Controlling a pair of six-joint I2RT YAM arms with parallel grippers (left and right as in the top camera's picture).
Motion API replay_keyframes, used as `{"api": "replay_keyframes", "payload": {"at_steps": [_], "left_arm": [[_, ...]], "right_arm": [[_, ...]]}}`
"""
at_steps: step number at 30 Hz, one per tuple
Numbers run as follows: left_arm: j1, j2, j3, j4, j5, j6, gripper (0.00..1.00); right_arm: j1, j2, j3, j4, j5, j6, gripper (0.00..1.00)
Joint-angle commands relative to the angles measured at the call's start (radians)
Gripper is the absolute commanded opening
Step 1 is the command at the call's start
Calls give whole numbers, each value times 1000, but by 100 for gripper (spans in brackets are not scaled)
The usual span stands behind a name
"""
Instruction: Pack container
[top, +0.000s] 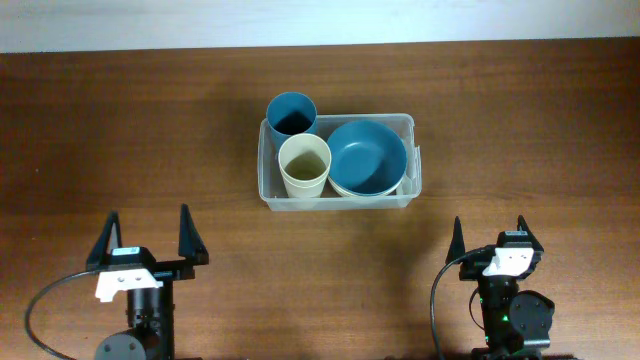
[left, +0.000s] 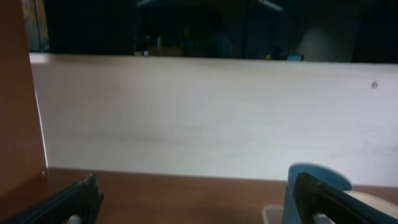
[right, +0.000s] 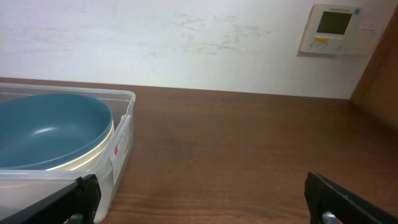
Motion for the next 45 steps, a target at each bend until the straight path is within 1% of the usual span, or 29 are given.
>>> {"api": "replay_keyframes", "payload": {"at_steps": [1, 8, 14, 24, 27, 31, 36, 38, 43, 45], "left_arm": [[-4, -40, -45, 1, -12, 2, 100], [-4, -125, -131, -6, -27, 2, 100], [-4, -123, -179, 32, -35, 2, 100], [-4, -123, -187, -33, -95, 6, 100], [-4, -124, -210, -13, -98, 6, 100], [-4, -124, -277, 74, -98, 6, 100], [-2, -124, -283, 71, -112, 10, 100], [-2, -124, -283, 45, -117, 10, 100], [-2, -124, -283, -115, -112, 10, 100], [-2, -124, -283, -112, -113, 10, 100]], "right_arm": [[-3, -8, -6, -6, -2, 4, 99], [-3, -8, -6, -6, -2, 4, 99], [-3, -8, -6, -6, -2, 4, 99], [-3, -8, -6, -6, -2, 4, 99], [-3, -8, -6, -6, -2, 4, 99], [-3, -8, -6, -6, -2, 4, 99], [-3, -8, -6, -6, -2, 4, 99], [-3, -8, -6, -6, -2, 4, 99], [-3, -8, -6, -6, -2, 4, 99], [-3, -8, -6, -6, -2, 4, 99]]}}
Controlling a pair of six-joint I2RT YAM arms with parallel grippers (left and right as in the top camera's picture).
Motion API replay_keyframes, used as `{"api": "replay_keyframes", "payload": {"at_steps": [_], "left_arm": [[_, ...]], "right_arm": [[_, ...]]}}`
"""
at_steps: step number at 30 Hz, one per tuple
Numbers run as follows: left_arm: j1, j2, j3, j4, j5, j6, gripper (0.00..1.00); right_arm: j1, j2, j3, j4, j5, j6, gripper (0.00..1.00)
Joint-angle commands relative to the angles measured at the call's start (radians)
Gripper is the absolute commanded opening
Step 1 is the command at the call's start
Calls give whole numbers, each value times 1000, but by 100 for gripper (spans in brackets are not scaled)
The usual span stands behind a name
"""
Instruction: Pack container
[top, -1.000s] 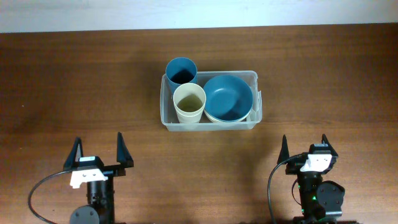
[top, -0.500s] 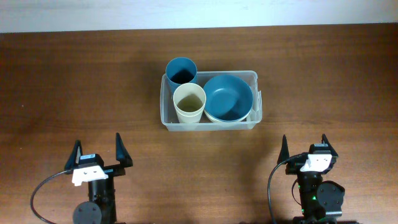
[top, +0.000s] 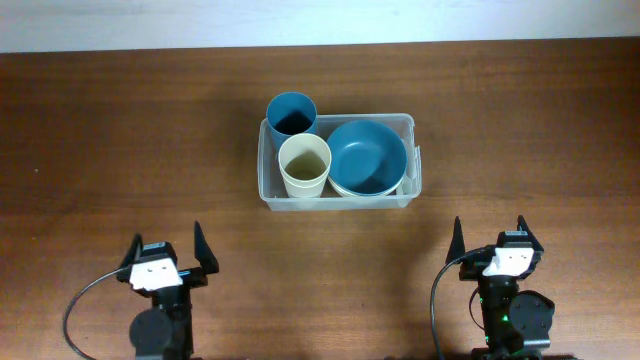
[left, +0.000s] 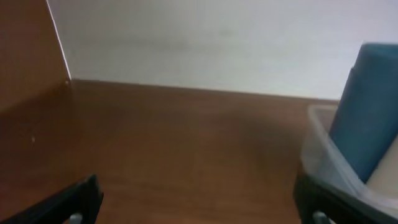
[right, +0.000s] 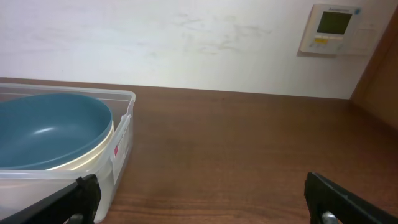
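A clear plastic container (top: 410, 180) sits at the table's middle. It holds a tall blue cup (top: 292, 113) at its back left corner, a cream cup (top: 304, 165) in front of that, and a blue bowl (top: 366, 157) nested on a cream bowl at the right. My left gripper (top: 167, 243) is open and empty near the front edge, left of the container. The left wrist view shows the blue cup (left: 367, 112) and the container's wall (left: 323, 162) at its right. My right gripper (top: 489, 230) is open and empty at the front right. Its wrist view shows the bowl (right: 50, 127).
The brown wooden table (top: 120, 130) runs to a white wall (right: 186, 37) at the back. A thermostat panel (right: 334, 28) hangs on that wall at the right. A red label (right: 115, 148) is on the container's right side.
My left arm has shifted a little to the right, and its wrist view now looks down at the table and container instead of the wall. The right arm and the container's contents have not moved.
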Motion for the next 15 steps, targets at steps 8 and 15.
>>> {"api": "replay_keyframes", "payload": {"at_steps": [8, 15], "left_arm": [[-2, -8, -1, -5, 124, 8, 100], [-2, 15, -1, -19, 137, 9, 100]], "right_arm": [[-3, -8, -6, -5, -2, 5, 99], [-3, -8, -6, -5, -2, 5, 99]]}}
